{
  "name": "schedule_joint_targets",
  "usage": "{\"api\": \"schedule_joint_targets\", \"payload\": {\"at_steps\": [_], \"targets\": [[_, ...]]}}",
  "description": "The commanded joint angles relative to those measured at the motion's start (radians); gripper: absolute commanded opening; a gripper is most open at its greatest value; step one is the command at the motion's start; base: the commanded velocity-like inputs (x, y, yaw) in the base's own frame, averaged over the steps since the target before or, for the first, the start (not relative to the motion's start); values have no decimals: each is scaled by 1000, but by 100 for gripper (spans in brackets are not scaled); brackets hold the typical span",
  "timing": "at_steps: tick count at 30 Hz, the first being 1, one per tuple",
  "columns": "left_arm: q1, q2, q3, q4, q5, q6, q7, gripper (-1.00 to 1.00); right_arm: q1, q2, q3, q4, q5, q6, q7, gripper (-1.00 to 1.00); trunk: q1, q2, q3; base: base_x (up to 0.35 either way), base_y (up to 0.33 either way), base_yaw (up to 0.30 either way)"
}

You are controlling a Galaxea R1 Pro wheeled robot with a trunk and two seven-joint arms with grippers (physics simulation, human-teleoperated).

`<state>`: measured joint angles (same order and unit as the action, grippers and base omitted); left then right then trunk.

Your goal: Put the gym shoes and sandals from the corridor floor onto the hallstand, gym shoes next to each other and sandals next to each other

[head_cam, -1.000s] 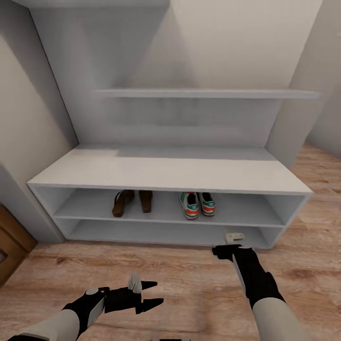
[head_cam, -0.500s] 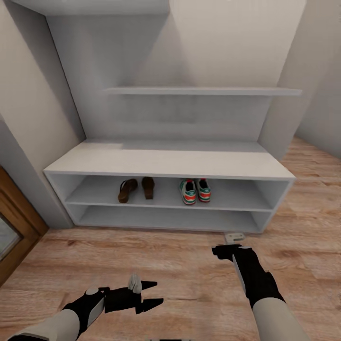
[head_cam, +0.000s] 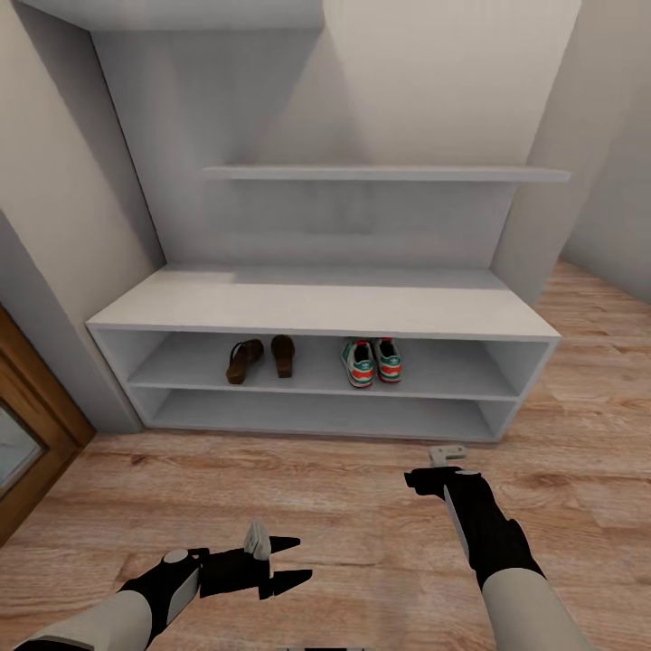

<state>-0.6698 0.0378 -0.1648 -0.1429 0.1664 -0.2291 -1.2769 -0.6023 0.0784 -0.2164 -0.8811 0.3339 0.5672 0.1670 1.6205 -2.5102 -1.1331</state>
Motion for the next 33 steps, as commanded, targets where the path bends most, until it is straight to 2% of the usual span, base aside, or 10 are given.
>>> {"api": "schedule_joint_targets", "payload": {"at_steps": [1,28,33], "targets": [[-1,1,-9,0,8,-6,-1,100,-1,1,-4,-2,10,3,9,100,0,0,-1,0,0,0],[-1,1,-9,0,8,-6,0,100,-1,3,-6,8,8,3,14,100,0,0,-1,-7,0,0],[-1,2,-9,-1,8,-6,1,100,-1,3,-6,10,-39,3,15,100,0,0,-1,-233,0,0]]}}
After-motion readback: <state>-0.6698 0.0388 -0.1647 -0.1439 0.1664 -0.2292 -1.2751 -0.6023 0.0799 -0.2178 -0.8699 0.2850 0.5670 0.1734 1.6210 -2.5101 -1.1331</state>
